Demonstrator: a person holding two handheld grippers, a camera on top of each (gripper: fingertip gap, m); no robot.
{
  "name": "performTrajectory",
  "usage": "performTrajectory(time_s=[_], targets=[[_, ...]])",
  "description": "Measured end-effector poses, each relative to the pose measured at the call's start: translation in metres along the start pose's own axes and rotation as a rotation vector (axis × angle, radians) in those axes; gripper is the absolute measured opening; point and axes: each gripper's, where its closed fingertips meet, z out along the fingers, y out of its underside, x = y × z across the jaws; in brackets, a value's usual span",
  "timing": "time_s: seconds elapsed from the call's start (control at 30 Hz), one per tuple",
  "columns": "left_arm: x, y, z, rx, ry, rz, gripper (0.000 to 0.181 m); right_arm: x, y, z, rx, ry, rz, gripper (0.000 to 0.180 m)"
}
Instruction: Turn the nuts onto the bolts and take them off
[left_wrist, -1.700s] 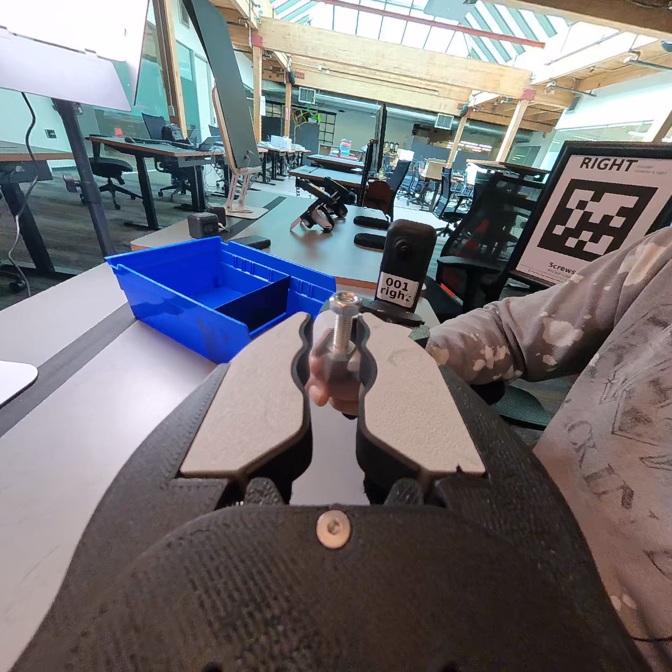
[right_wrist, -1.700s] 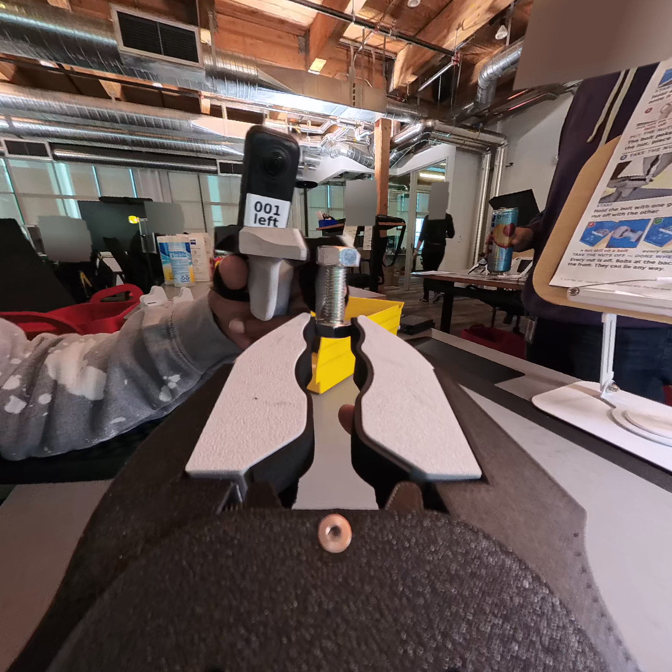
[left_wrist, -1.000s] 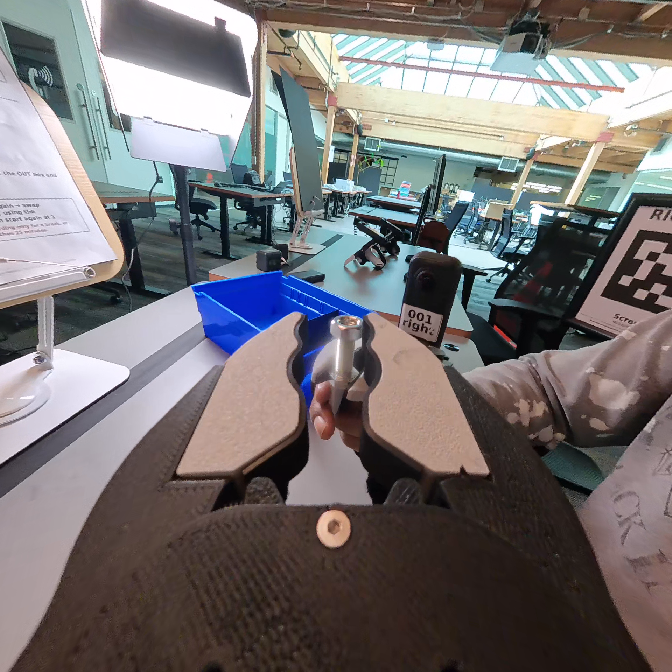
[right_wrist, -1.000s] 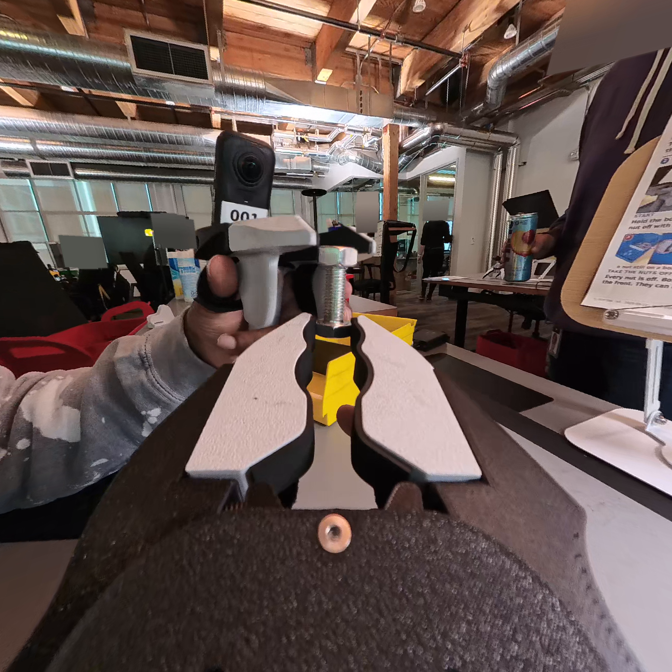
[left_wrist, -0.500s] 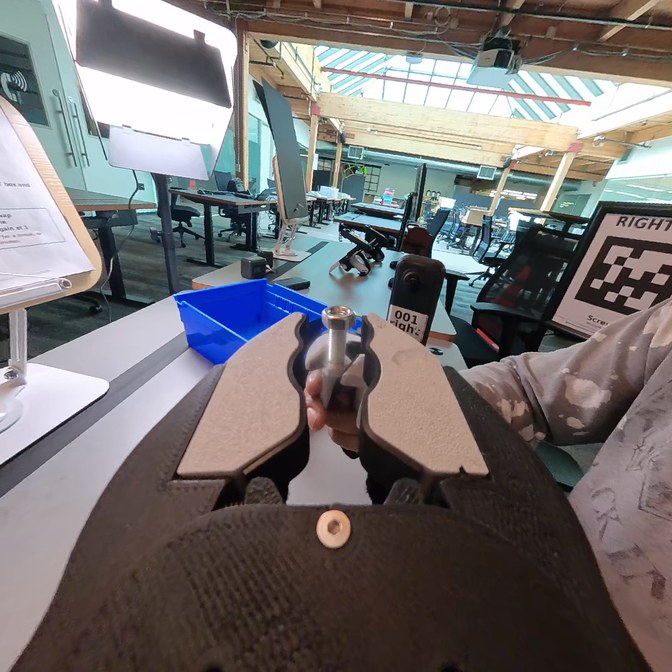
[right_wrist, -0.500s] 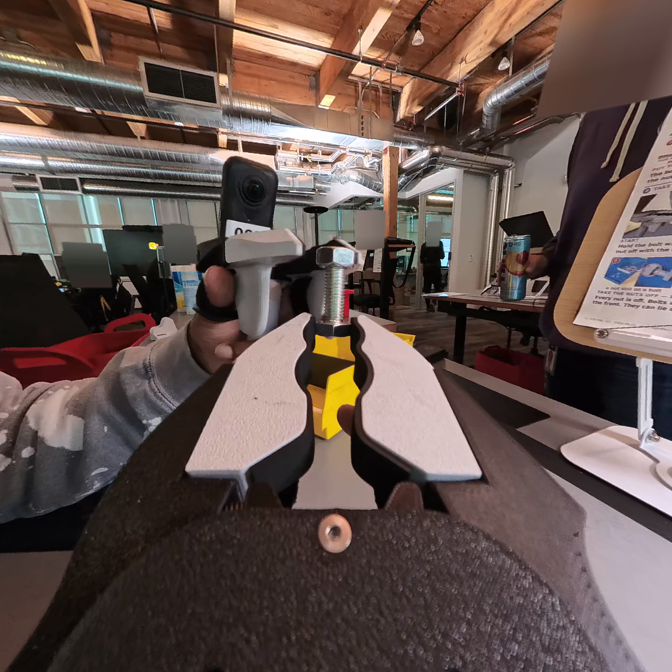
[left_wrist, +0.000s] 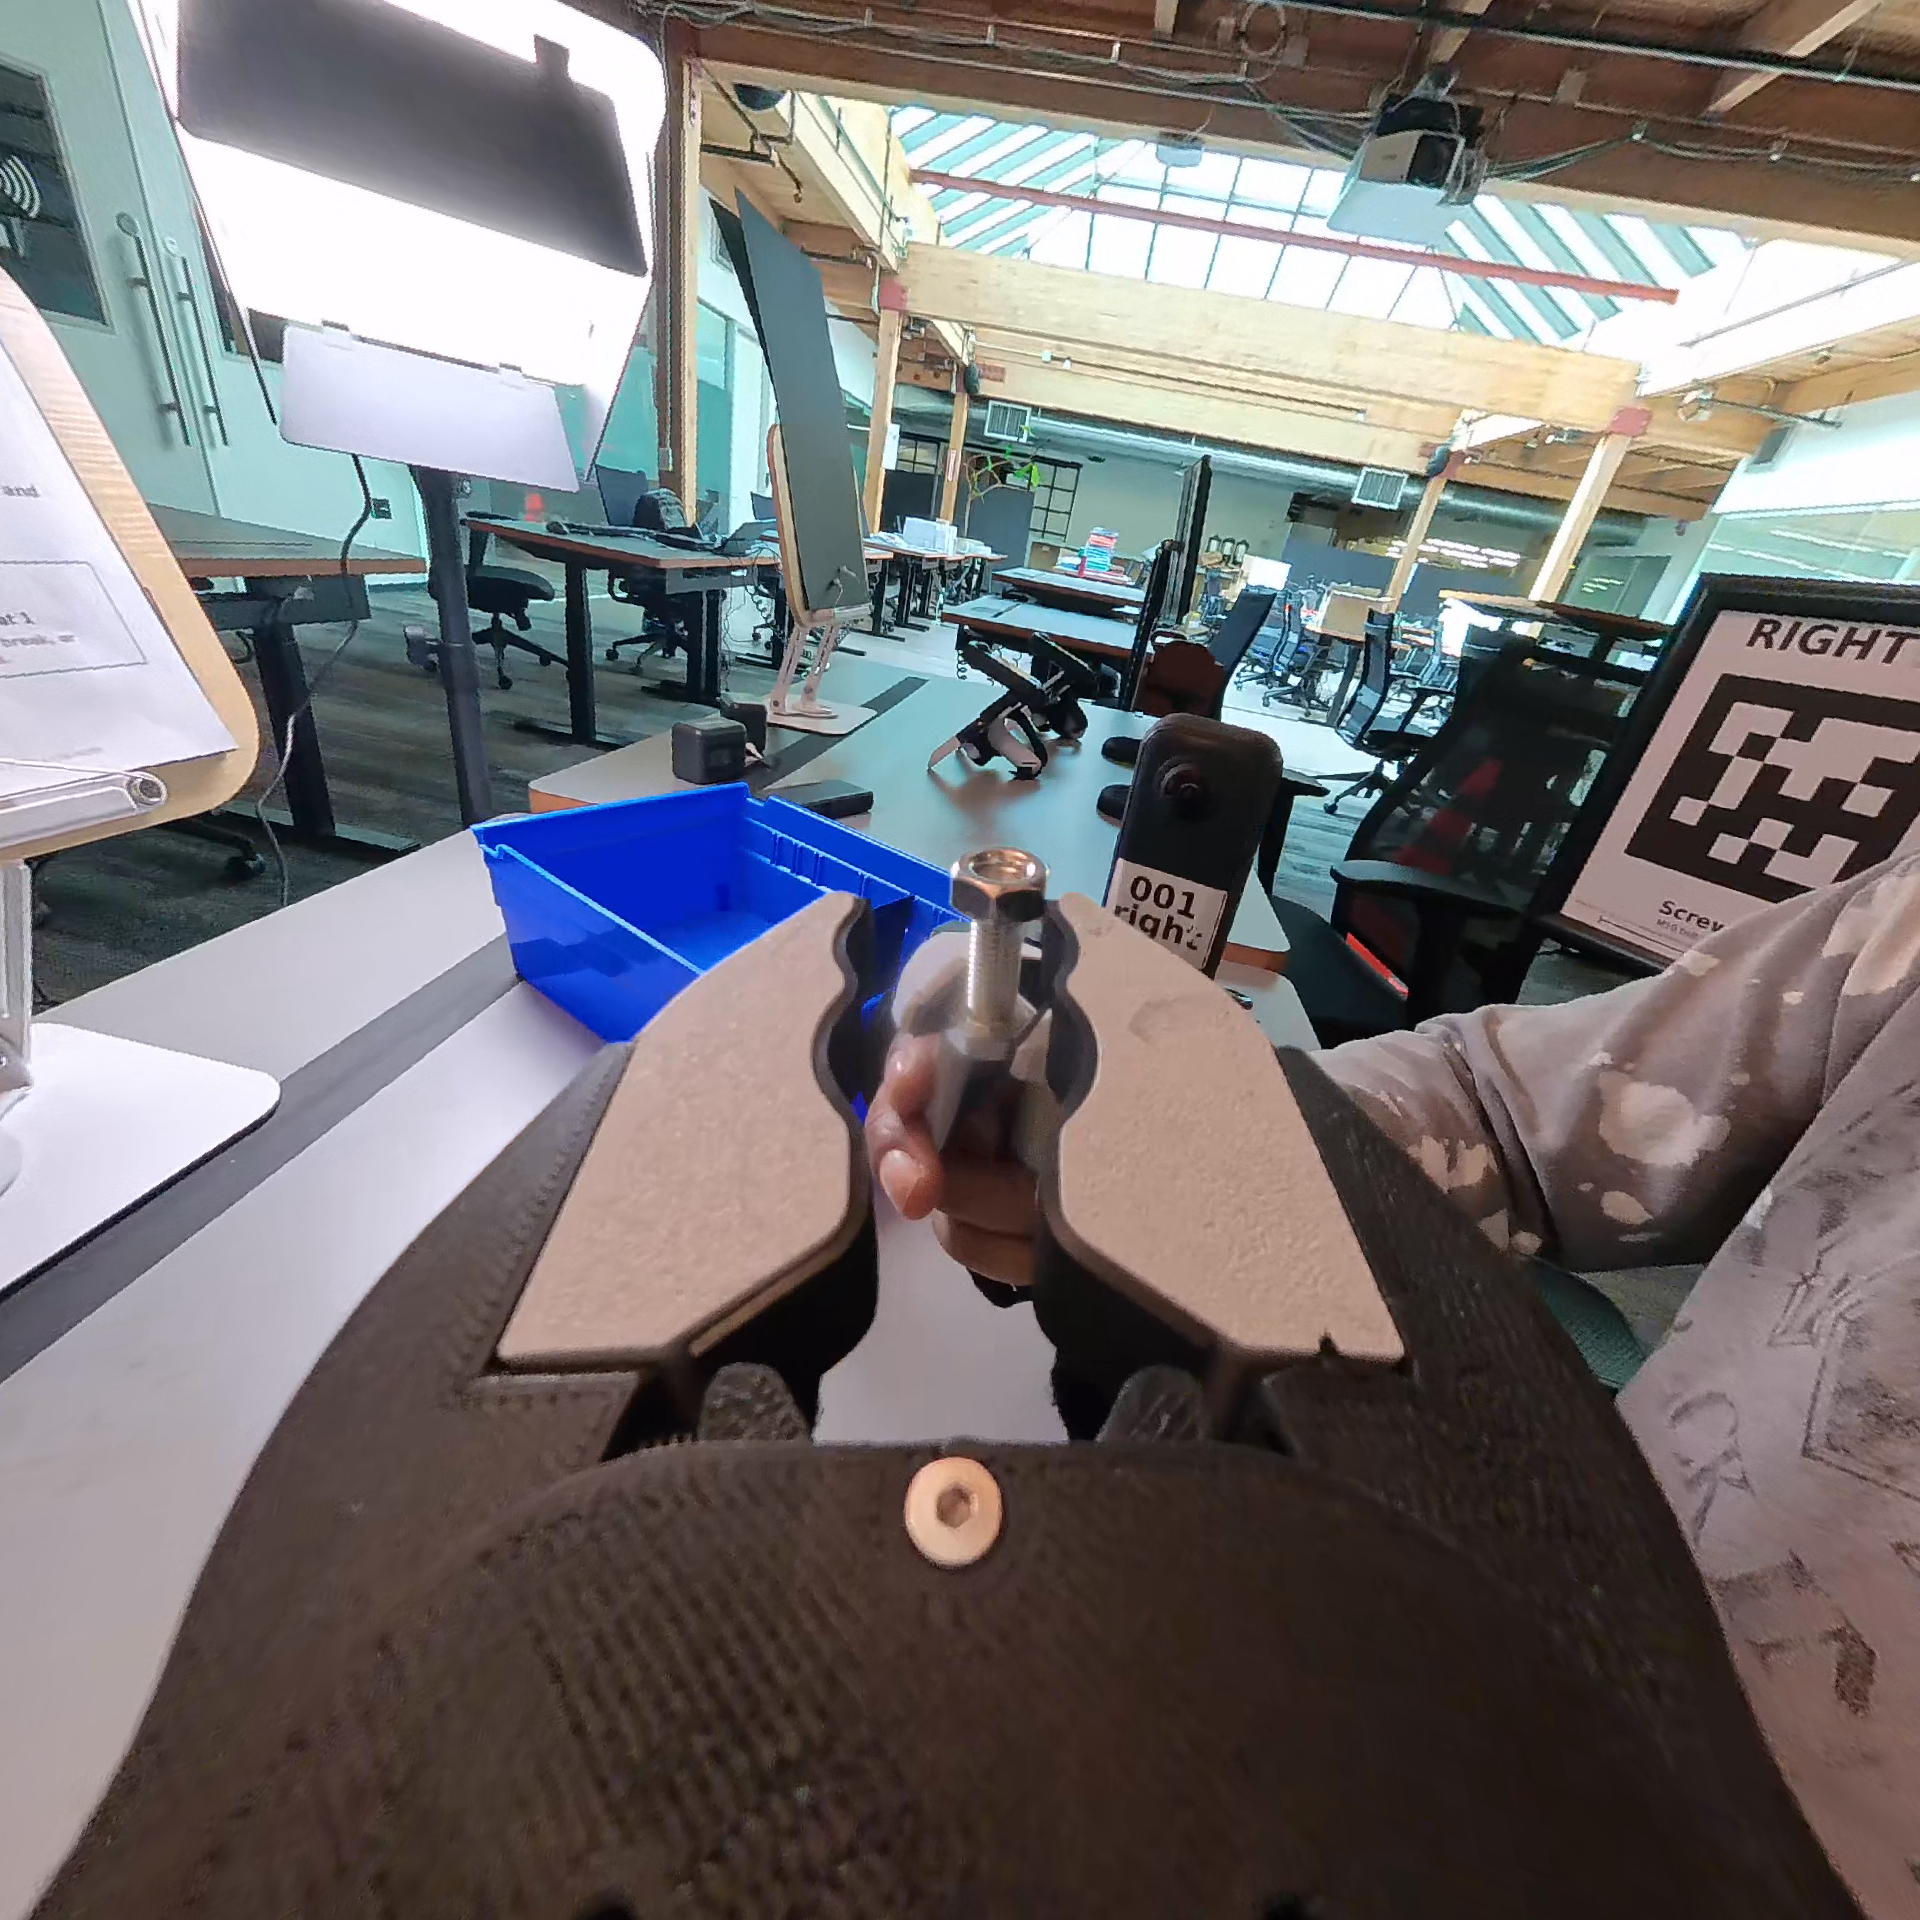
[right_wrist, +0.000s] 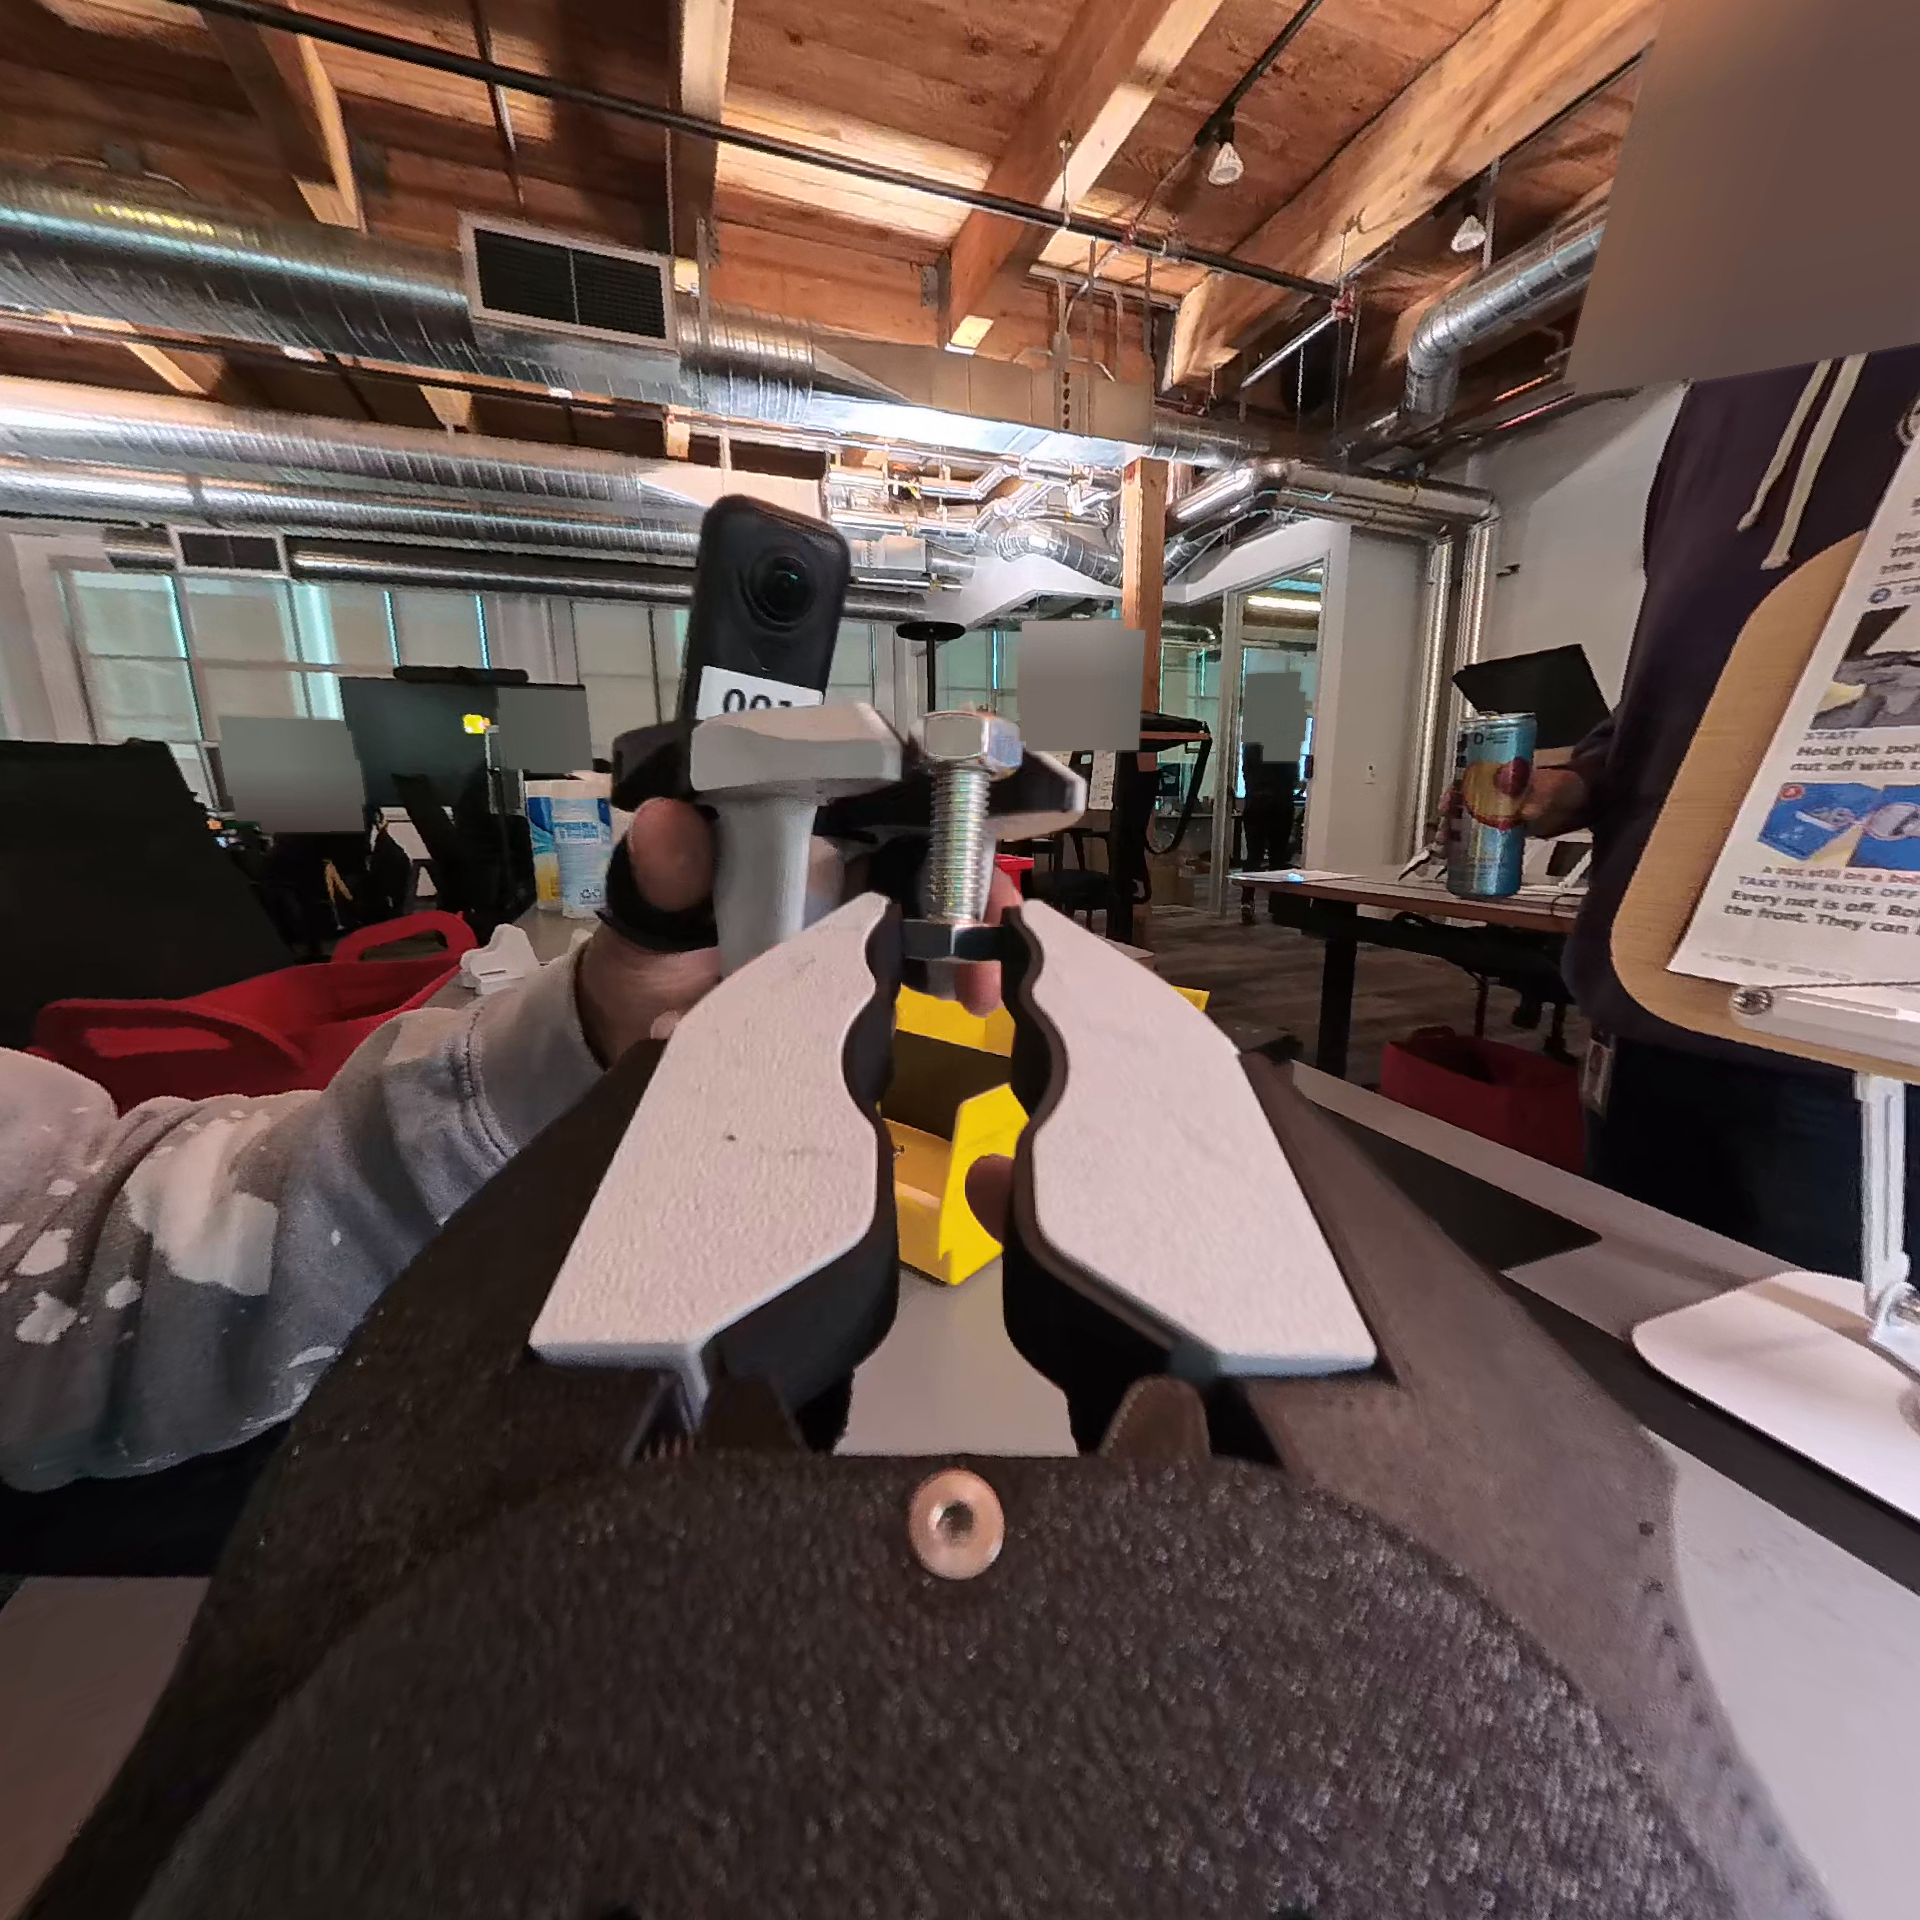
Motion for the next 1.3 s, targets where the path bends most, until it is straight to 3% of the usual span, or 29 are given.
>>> performTrajectory(time_s=[0.1,0.5,0.8,0.9,1.3], targets=[[-0.012,-0.004,-0.007,0.011,-0.050,-0.034,0.022,-0.004,-0.009,-0.004,0.047,-0.043,0.021,0.018],[-0.002,-0.001,-0.002,-0.003,0.011,-0.038,0.036,-0.003,-0.006,-0.002,0.024,-0.025,0.012,0.018],[-0.006,0.001,-0.003,-0.006,0.002,-0.052,0.029,0.004,-0.013,-0.008,0.071,-0.032,0.059,0.018],[-0.002,0.000,-0.003,-0.001,0.010,-0.043,0.018,0.003,-0.007,-0.005,0.031,-0.023,0.042,0.018],[-0.006,0.008,0.000,-0.067,-0.060,0.061,0.012,0.006,0.022,0.002,-0.147,0.013,0.019,0.018]])
